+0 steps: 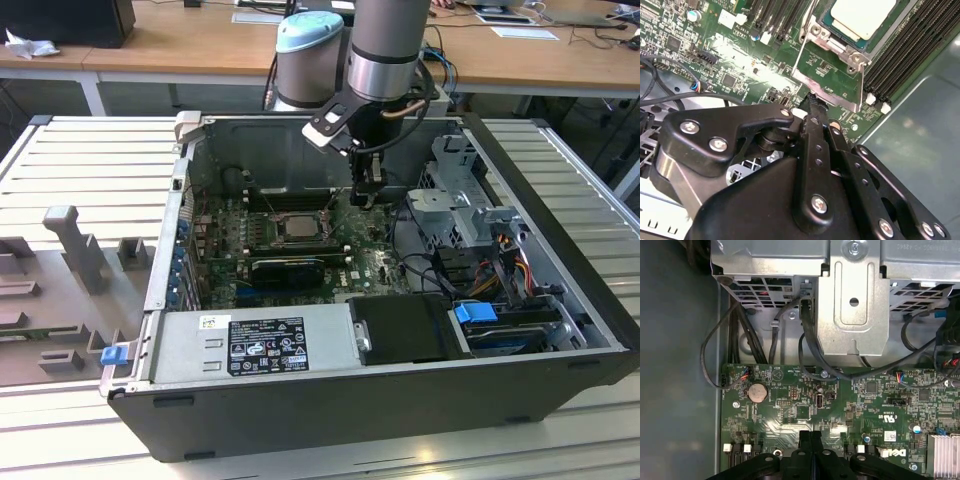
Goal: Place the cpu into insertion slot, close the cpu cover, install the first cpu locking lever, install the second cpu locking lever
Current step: 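Close the cpu cover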
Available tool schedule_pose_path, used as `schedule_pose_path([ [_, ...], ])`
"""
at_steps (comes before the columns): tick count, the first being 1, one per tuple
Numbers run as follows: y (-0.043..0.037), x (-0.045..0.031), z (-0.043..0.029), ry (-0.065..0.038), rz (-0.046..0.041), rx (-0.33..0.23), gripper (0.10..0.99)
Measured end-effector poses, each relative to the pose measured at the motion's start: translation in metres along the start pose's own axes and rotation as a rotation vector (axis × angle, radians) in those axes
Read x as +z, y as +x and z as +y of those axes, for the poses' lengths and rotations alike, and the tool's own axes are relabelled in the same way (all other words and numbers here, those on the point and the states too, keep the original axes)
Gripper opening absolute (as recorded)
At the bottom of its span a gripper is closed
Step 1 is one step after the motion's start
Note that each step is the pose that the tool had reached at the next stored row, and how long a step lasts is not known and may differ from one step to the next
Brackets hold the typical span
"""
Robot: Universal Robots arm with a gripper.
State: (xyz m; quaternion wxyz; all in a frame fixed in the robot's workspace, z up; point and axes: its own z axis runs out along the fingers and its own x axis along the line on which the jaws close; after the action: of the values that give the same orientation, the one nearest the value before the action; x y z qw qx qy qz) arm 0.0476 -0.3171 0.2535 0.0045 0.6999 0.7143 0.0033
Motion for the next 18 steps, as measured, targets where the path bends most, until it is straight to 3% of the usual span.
schedule_pose_path([
  [18, 0.0001, 0.0, -0.0041, 0.0, 0.0, 0.0, 0.106],
])
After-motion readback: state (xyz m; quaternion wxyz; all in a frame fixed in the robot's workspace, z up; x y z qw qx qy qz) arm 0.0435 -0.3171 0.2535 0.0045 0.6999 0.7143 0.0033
